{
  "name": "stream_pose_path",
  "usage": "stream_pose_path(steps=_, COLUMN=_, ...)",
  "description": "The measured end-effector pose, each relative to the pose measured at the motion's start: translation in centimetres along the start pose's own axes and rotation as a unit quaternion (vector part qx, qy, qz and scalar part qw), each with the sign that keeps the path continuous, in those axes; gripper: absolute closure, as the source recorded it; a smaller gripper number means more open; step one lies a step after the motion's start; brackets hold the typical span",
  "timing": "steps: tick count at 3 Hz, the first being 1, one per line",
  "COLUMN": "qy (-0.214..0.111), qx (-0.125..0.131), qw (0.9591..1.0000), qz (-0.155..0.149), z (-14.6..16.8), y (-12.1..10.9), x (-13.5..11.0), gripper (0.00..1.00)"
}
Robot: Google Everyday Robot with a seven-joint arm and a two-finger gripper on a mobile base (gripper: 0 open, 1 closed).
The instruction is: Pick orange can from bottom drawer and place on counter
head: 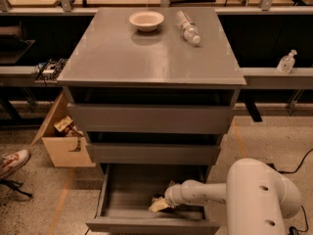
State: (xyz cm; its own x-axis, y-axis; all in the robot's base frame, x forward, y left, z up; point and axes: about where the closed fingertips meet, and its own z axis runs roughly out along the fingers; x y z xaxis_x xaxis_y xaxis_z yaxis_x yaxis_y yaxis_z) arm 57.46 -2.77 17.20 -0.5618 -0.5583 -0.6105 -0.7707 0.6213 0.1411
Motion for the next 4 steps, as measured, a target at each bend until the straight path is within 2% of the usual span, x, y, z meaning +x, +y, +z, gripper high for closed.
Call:
stream_pose_path(steps=1, qy=0.000, qx=0.007, qw=1.0000, qz=0.000, z=0.1, y=-1.1, x=1.3, gripper=0.00)
stream_pose_path(steps=2, qy=-0.002, qx=0.003, qw=1.0000, qz=0.001, z=0.2, y=-2.0, x=2.7, gripper=0.00)
stream_pose_path(steps=3, qy=0.002, qx=-0.010, qw=0.9999, qz=0.002, z=0.9, y=-2.4, x=3.9, gripper=0.16)
stream_pose_path(steps=4, qy=0.009, qx=-0.023, qw=0.9997, qz=0.006, z=1.2, y=-2.2, x=5.0, gripper=0.39)
